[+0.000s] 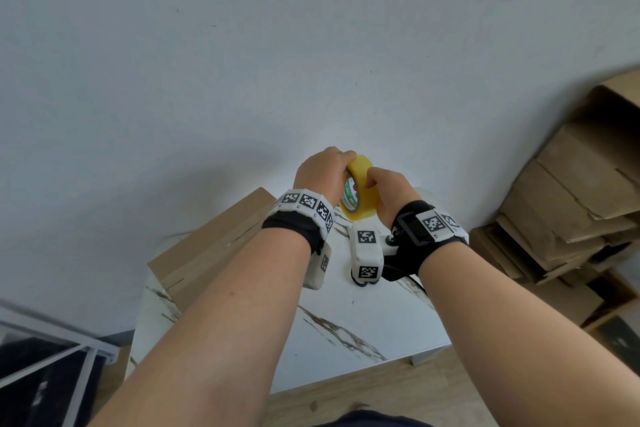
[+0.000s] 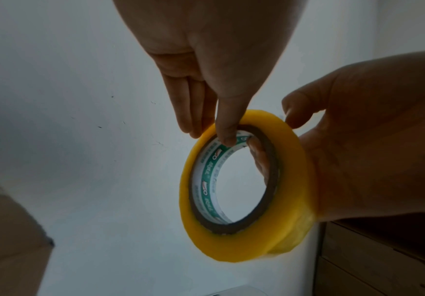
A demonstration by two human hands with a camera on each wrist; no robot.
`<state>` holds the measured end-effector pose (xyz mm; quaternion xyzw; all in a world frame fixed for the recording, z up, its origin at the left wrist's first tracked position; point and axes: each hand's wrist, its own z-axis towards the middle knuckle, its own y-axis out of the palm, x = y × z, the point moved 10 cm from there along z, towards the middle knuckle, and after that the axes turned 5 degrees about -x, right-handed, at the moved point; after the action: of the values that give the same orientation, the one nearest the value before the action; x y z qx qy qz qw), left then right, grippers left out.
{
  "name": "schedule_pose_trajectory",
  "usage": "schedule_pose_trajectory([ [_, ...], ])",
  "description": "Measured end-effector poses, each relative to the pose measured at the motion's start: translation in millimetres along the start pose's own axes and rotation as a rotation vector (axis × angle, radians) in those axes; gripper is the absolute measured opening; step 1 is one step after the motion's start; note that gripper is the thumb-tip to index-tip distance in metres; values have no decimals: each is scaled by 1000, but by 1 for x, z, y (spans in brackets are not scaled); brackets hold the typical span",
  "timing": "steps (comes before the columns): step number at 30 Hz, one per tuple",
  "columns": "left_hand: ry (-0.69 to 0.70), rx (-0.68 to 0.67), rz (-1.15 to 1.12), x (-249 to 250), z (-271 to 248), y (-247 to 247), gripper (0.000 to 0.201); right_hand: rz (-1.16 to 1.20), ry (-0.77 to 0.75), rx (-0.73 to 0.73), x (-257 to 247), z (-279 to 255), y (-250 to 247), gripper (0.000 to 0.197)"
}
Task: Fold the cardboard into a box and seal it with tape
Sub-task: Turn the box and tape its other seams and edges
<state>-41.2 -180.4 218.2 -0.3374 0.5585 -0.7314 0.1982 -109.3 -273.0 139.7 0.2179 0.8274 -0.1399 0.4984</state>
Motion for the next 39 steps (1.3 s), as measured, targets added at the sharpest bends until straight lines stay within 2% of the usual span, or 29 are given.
schedule_pose_trajectory([
  [5, 12, 12, -6, 1, -2, -1, 30, -10, -30, -9, -7, -6, 1, 7],
  [6, 10, 16, -11, 1, -1, -2, 30, -24, -41, -15, -8, -5, 2, 7],
  [8, 3, 15, -20, -1, 1, -2, 31, -33, -24, -13, -4, 1, 2, 14],
  [11, -3, 10, -12, -5, 2, -2, 31, 48, 13, -1, 2, 1, 1, 41],
  [13, -3, 16, -8, -6, 2, -2, 29, 123, 33, 2, 5, 1, 1, 46],
  [16, 4, 24, -6, -3, 2, -1, 27, 151, 35, 19, 6, 6, -3, 42],
  [21, 19, 29, -2, -1, 3, 0, 26, 122, 31, 26, 7, 10, -5, 22],
  [24, 30, 23, 10, 0, 2, 0, 24, 73, 5, -2, 6, 11, -6, 33],
  [28, 27, 17, 0, 3, 5, -2, 29, 75, -106, -20, -7, 5, -10, 28],
  [30, 14, 6, 4, 1, 7, -2, 29, 108, -86, -37, -3, 10, -9, 29],
  [32, -18, 1, -16, -4, 7, -3, 30, 91, -53, -56, -3, 13, -6, 35],
  [36, -101, 9, -76, -17, 5, -4, 32, 28, -72, -127, -15, 3, 2, 35],
  [39, -162, -36, -193, -27, 6, 2, 44, 13, -117, -150, -16, 3, 2, 37],
])
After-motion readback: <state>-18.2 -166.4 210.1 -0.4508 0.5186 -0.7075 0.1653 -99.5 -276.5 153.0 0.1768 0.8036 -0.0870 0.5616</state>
